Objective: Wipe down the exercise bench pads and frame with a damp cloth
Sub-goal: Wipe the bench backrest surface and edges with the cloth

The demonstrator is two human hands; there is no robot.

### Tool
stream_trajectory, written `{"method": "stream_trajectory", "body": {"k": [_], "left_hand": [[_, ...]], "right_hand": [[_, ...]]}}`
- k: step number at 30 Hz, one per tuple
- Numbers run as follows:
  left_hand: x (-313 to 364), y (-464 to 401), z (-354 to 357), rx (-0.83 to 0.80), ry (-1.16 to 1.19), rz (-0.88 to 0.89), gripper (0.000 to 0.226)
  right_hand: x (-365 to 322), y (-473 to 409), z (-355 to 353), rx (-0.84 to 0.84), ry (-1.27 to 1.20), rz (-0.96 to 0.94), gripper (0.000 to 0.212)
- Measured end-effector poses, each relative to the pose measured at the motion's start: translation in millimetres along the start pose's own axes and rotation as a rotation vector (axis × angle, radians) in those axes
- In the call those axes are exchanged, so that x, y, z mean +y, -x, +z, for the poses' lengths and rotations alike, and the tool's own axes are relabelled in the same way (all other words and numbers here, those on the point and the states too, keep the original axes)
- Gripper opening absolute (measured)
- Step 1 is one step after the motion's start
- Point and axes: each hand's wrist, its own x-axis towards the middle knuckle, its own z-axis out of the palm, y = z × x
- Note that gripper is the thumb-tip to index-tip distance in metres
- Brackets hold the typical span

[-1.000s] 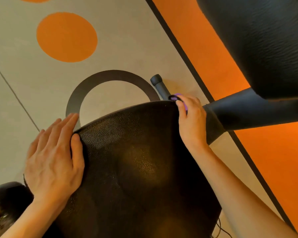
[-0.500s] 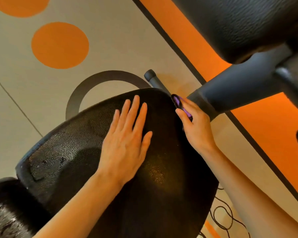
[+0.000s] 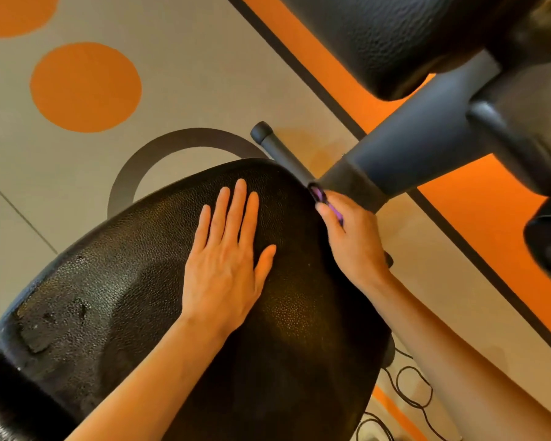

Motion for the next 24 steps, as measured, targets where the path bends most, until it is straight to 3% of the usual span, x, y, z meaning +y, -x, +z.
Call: {"method": "stream_trajectory", "body": {"k": [4,6,9,16,20,24], "left_hand": [[0,1,1,0.005,-0.014,0.003,0.073],[1,1,0,0.007,-0.015,0.007,0.073],[1,1,0,0.014,-0.007,0.000,0.073],[0,1,2,0.031,-0.015,0.005,0.073],[0,1,1,0.028,0.002,-0.004,0.074],[2,1,1,0.026,-0.007,-0.007,0.074]], "right_hand": [[-34,-50,28,0.024,0.038,-0.149,0.017],[-19,-29,17,0.020,0.019,-0.133,0.016],[5,26,-6,0.048,0.024,-0.072,0.033],[-16,-29,27,0.014,0.089,-0.190,0.030],[23,59,-10,0.062,0.210,-0.050,0.039],[-8,14,24,0.143,0.236,-0.068,0.039]]}}
